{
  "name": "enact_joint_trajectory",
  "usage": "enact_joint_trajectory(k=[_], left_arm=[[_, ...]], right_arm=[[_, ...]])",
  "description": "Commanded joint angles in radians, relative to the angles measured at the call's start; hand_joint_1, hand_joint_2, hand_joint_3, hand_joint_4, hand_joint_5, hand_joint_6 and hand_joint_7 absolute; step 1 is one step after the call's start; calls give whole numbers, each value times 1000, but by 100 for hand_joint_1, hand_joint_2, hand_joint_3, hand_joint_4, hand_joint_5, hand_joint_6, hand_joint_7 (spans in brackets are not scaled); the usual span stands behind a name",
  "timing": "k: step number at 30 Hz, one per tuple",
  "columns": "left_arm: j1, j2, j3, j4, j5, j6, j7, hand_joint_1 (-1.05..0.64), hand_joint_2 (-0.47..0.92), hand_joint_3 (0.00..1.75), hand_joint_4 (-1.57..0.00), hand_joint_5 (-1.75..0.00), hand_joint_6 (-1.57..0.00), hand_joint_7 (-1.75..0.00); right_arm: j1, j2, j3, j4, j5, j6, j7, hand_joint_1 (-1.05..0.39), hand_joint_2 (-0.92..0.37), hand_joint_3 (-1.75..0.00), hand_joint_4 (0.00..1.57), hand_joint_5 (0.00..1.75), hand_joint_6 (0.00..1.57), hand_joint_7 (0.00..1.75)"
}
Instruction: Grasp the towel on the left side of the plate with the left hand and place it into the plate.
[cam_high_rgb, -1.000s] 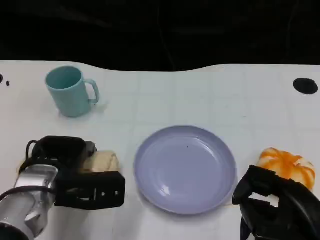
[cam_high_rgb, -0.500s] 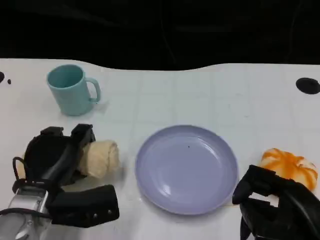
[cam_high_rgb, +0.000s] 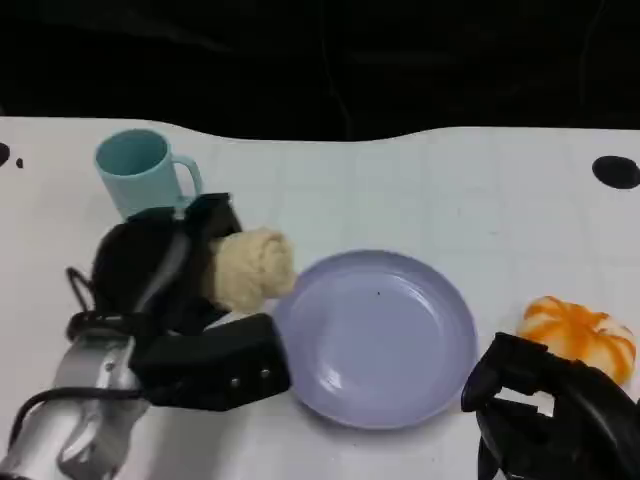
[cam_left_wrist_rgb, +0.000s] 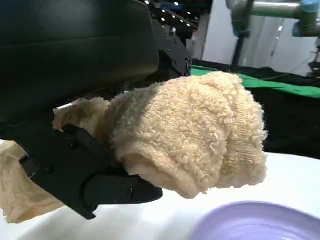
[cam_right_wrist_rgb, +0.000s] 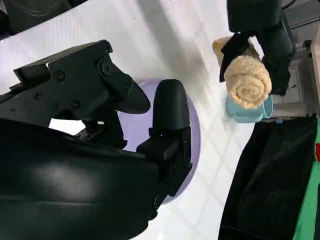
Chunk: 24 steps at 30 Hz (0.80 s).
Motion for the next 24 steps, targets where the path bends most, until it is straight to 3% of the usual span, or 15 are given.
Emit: enact_joint_trajectory(k=[1, 7, 18, 22, 23, 24], left_arm=[[-45, -58, -28, -48, 11, 60, -75, -22, 46, 109, -93, -175, -68, -175], [-88, -130, -86, -14, 31, 74, -89, -22, 46, 109, -93, -175, -69, -175], [-160, -248, -185, 115, 67, 109, -101, -24, 53, 82, -91, -175, -68, -170], [-187, -265, -212, 156, 79, 138, -127, -22, 62, 74, -88, -175, -72, -148], [-189, -264, -217, 157, 83, 143, -134, -22, 63, 72, -87, -175, -74, -135], [-191, -263, -222, 158, 84, 148, -149, -22, 66, 65, -85, -175, -81, -107]], right_arm=[[3, -12, -19, 1, 8, -6, 5, -12, -68, -106, 70, 175, 53, 159], [5, -14, -31, 7, 13, -11, 16, -11, -70, -106, 68, 175, 52, 160], [9, -12, -32, 11, 19, -17, 22, -10, -71, -105, 67, 175, 51, 162], [8, -10, -30, 12, 21, -16, 21, -11, -71, -104, 68, 175, 51, 162], [8, -9, -29, 12, 20, -16, 20, -11, -71, -104, 68, 175, 51, 162], [8, -10, -28, 11, 18, -17, 19, -11, -71, -103, 68, 175, 51, 162]])
